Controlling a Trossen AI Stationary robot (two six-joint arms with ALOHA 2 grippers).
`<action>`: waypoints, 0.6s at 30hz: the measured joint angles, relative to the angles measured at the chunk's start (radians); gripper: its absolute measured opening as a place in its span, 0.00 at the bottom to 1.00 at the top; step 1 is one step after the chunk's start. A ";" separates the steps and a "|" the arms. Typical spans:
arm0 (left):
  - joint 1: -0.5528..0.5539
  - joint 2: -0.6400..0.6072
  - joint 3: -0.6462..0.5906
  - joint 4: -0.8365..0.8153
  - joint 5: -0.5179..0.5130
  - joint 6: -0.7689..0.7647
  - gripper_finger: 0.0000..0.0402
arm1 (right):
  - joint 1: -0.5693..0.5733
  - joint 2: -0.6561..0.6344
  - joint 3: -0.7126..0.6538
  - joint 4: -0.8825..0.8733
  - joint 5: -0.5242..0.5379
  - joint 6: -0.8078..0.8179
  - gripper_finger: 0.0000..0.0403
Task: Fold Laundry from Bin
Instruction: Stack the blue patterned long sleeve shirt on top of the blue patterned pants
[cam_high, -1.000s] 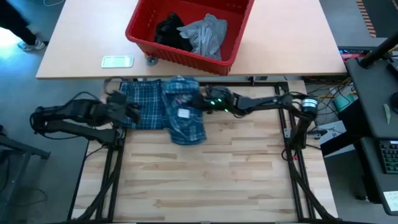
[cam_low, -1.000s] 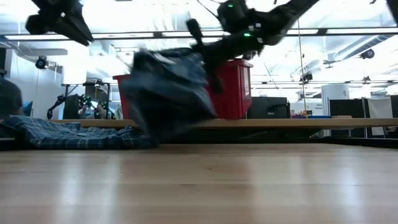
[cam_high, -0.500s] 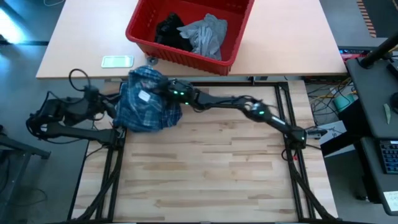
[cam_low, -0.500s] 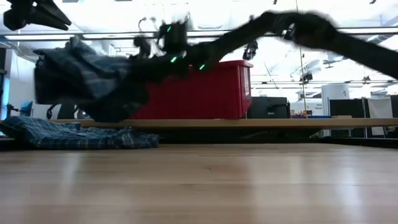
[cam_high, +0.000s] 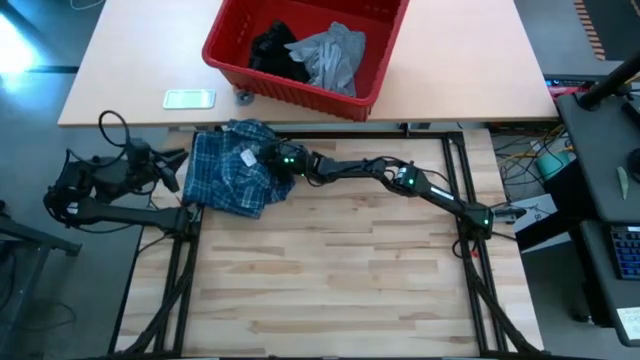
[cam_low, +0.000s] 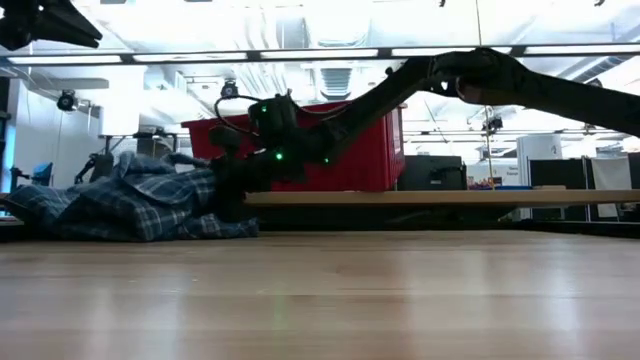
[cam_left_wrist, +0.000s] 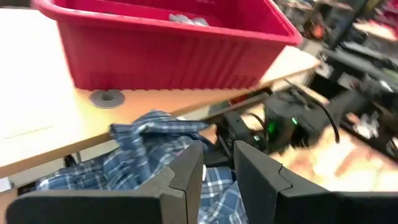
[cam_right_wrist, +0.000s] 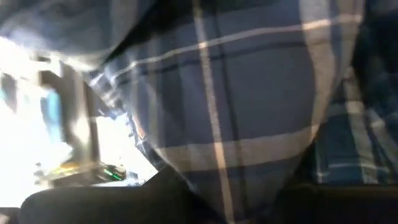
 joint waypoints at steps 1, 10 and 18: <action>0.000 0.002 -0.003 0.001 0.014 0.017 0.19 | -0.001 0.000 0.021 -0.029 -0.012 -0.046 0.12; 0.000 0.142 -0.116 0.105 0.188 0.088 0.19 | -0.016 -0.004 0.186 -0.348 -0.096 -0.327 0.11; 0.000 0.276 -0.169 0.240 0.191 0.087 0.19 | -0.025 0.010 0.183 -0.353 -0.098 -0.427 0.20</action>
